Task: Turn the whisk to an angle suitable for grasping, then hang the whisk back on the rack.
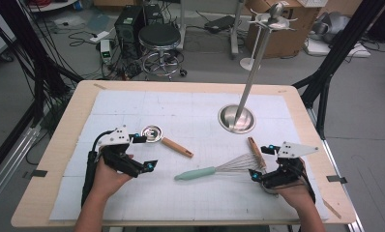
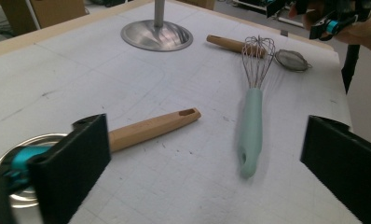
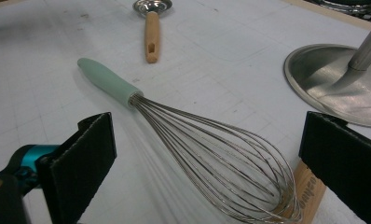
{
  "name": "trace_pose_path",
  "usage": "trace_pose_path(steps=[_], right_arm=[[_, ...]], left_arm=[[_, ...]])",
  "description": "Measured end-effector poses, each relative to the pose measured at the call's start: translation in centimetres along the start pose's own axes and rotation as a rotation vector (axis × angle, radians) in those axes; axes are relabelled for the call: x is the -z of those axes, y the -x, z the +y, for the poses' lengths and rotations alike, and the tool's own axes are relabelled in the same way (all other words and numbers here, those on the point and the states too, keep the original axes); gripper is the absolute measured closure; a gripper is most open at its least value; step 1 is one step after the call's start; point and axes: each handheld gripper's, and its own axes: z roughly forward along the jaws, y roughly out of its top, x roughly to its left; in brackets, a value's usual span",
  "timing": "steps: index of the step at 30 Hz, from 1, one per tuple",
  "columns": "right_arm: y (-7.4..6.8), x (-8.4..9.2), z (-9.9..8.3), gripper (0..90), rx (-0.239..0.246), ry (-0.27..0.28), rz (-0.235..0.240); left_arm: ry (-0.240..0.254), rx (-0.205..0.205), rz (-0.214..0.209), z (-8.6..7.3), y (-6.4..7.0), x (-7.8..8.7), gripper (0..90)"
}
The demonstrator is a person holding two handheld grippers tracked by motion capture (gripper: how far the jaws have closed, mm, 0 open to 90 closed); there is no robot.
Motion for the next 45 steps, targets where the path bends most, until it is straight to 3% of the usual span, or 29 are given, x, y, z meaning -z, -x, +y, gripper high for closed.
trace_pose_path(steps=[9,19,29,36,39,45], right_arm=[[0.0,0.0,0.1,2.6,-0.003,0.008,0.014],[-0.1,0.0,0.1,2.6,0.007,0.009,0.022],[-0.7,-0.2,0.7,2.6,0.024,-0.001,0.031],[-2.2,-2.4,2.1,2.6,0.081,-0.043,0.090],[-3.1,-4.1,3.3,2.6,0.132,-0.080,0.115],[-3.6,-5.7,5.1,2.6,0.172,-0.135,0.137]], left_arm=[[0.036,-0.028,-0.063,0.8,0.6,1.0,1.6],[-0.004,-0.045,-0.054,0.9,1.0,0.1,1.6],[-0.008,-0.040,-0.039,0.6,0.9,0.2,1.6],[-0.001,-0.033,-0.034,0.7,0.9,0.2,1.6],[0.001,-0.037,-0.042,0.8,0.9,0.0,1.6],[-0.016,-0.048,-0.051,0.8,1.0,-0.3,1.6]])
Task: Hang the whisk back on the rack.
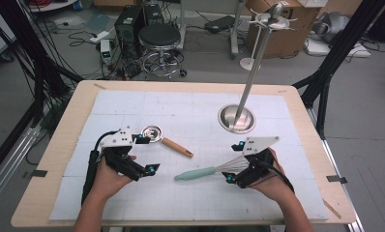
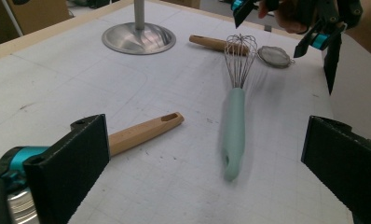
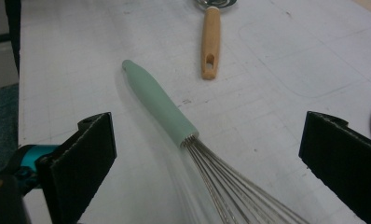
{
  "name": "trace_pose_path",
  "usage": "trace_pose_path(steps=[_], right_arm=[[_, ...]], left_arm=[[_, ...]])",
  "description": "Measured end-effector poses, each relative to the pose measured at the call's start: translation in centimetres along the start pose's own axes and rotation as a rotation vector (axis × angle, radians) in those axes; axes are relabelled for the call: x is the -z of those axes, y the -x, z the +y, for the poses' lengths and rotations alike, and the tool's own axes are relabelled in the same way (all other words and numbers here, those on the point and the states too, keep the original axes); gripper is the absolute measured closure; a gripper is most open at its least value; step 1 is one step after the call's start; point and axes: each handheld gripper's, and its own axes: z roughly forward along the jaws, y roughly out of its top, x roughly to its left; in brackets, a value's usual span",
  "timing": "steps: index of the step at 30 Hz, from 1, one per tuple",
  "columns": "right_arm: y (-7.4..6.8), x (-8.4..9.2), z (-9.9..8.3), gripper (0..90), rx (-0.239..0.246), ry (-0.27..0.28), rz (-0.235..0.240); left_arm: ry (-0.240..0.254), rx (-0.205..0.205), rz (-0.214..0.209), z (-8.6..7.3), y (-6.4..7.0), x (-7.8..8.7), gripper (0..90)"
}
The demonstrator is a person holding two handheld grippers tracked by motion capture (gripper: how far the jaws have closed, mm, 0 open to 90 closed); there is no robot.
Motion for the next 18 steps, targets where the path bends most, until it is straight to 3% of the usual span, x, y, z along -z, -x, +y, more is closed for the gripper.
trace_pose_path(steps=[2,4,5,6,10,14,18], right_arm=[[0.1,-1.0,1.2,2.7,0.033,-0.048,0.011],[0.0,-1.4,1.6,2.8,0.033,-0.074,0.021],[0.0,-2.3,2.4,4.6,0.056,-0.122,0.041],[0.0,-2.3,2.4,4.6,0.056,-0.122,0.041],[-0.2,-4.1,3.4,6.1,0.100,-0.207,0.063],[-0.3,-5.6,3.9,17.6,0.137,-0.302,0.112],[-0.3,-6.2,3.9,23.2,0.139,-0.334,0.123]], left_arm=[[0.011,0.000,-0.001,0.1,0.0,0.0,1.6],[0.013,-0.005,-0.007,0.3,0.1,0.0,1.6],[0.019,-0.002,-0.004,0.3,0.1,0.0,1.6],[0.020,-0.007,-0.005,0.4,0.1,0.0,1.6],[0.022,-0.018,-0.012,0.7,0.3,-0.1,1.6],[0.018,-0.019,-0.008,0.7,0.3,-0.1,1.6],[0.014,-0.022,-0.009,0.7,0.3,-0.2,1.6]])
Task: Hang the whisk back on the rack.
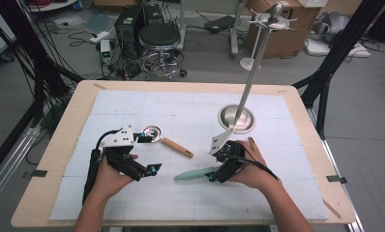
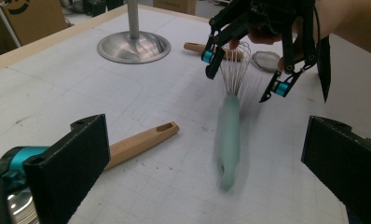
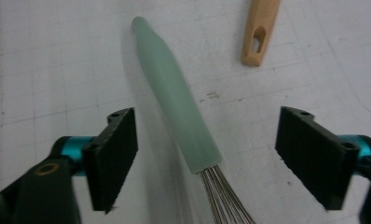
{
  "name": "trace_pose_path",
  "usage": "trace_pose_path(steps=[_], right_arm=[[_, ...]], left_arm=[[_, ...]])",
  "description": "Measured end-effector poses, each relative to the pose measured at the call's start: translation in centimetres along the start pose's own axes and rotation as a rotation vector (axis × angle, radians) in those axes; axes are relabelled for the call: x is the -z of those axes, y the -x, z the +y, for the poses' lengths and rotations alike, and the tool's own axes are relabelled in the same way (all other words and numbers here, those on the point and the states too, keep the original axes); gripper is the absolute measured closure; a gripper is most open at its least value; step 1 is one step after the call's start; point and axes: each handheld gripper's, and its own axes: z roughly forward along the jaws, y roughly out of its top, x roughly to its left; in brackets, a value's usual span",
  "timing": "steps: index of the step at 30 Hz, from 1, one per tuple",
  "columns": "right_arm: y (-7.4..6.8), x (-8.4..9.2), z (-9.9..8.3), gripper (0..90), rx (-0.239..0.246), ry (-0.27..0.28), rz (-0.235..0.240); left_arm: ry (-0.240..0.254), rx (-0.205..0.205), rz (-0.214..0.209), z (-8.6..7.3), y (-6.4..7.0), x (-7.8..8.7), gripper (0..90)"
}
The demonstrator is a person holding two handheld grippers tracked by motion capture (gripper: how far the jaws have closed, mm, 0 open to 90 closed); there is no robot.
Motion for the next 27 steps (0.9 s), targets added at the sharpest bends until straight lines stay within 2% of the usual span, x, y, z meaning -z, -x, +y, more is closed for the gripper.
trace_pose_path(steps=[1,3,5,7,8,9,13,14,16,19,21,22,23,27], right_arm=[[0.2,-0.3,0.0,25.4,0.005,-0.016,0.019],[0.3,-0.6,0.1,25.9,0.009,-0.026,0.017],[0.3,-1.1,0.2,30.5,0.012,-0.070,0.024],[0.3,-1.3,0.3,32.8,0.013,-0.084,0.027],[0.1,-1.8,0.5,35.4,0.015,-0.120,0.029],[0.1,-1.8,0.5,35.4,0.015,-0.120,0.029],[-0.1,-2.8,1.0,43.6,0.029,-0.197,0.039],[-0.1,-2.8,1.0,43.6,0.029,-0.197,0.039],[-0.2,-3.2,1.3,49.5,0.040,-0.250,0.040],[-0.2,-3.5,1.4,51.8,0.045,-0.267,0.050],[-0.3,-3.8,1.4,50.3,0.066,-0.297,0.025],[-0.2,-3.8,1.4,51.0,0.060,-0.295,0.025],[-0.2,-3.8,1.4,54.9,0.055,-0.294,0.046],[-0.2,-3.8,1.5,60.3,0.068,-0.299,0.056]], left_arm=[[-0.003,0.000,-0.002,0.0,0.0,0.0,1.6],[-0.007,-0.002,-0.002,0.0,0.0,-0.1,1.6],[-0.008,0.001,-0.002,-0.1,0.0,-0.2,1.6],[-0.013,0.003,-0.003,-0.2,0.0,-0.2,1.6],[-0.015,0.001,-0.001,-0.2,-0.1,-0.2,1.6],[-0.017,0.000,-0.002,-0.2,-0.1,-0.2,1.6],[-0.017,0.000,0.001,-0.2,0.0,-0.3,1.6],[-0.018,0.001,0.000,-0.2,0.0,-0.3,1.6],[-0.019,-0.001,0.000,-0.2,0.0,-0.3,1.6],[-0.020,0.001,-0.002,-0.3,0.1,-0.3,1.6],[-0.022,0.001,-0.001,-0.3,0.0,-0.3,1.6],[-0.022,0.002,-0.001,-0.4,0.0,-0.3,1.6],[-0.021,0.003,-0.002,-0.4,0.0,-0.3,1.6],[-0.024,0.003,-0.002,-0.4,0.0,-0.3,1.6]])
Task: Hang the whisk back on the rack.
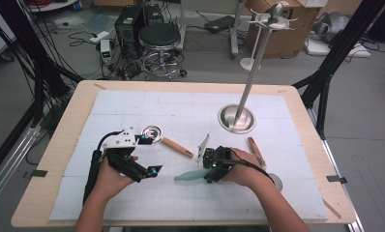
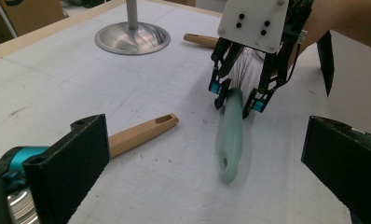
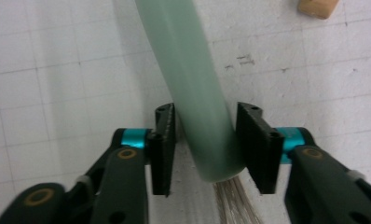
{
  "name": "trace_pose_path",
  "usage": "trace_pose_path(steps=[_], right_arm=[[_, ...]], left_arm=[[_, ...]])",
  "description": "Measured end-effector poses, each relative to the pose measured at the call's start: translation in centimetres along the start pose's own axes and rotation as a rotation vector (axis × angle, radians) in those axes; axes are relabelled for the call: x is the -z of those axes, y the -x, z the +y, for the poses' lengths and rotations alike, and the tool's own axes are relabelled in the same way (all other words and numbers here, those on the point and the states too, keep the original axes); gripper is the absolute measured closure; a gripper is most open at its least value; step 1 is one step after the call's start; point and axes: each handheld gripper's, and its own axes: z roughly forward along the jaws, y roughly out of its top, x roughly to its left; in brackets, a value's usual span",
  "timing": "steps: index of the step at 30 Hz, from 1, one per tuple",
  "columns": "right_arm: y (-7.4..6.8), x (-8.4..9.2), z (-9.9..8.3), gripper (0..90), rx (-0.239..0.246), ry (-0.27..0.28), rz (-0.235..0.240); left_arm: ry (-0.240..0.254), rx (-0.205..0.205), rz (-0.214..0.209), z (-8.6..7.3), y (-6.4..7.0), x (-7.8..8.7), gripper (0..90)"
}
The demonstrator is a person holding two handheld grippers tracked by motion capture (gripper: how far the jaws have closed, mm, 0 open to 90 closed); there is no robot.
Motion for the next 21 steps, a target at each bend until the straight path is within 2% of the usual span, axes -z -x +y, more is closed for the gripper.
trace_pose_path(steps=[5,7,13,14,15,16,21], right_arm=[[-0.2,0.0,0.2,63.8,0.049,-0.009,0.002],[-0.4,0.0,0.4,68.6,0.068,-0.008,-0.001],[-0.5,0.1,0.6,69.3,0.049,0.015,0.016],[-0.4,0.3,0.5,69.3,0.041,0.027,0.021],[-0.2,0.9,0.4,69.3,0.027,0.076,0.035],[-0.2,0.9,0.4,69.3,0.027,0.076,0.035],[0.2,2.9,-0.1,69.3,-0.012,0.197,0.039]], left_arm=[[0.003,-0.001,0.003,0.0,0.0,0.0,1.6],[0.002,0.001,0.007,0.0,0.0,0.1,1.6],[0.004,0.002,0.007,0.0,0.0,0.1,1.6],[0.004,0.003,0.006,0.0,-0.1,0.2,1.6],[0.009,0.004,0.008,0.0,-0.1,0.2,1.6],[0.006,0.005,0.009,-0.1,-0.1,0.3,1.6],[0.010,0.007,0.012,-0.1,-0.2,0.4,1.6]])
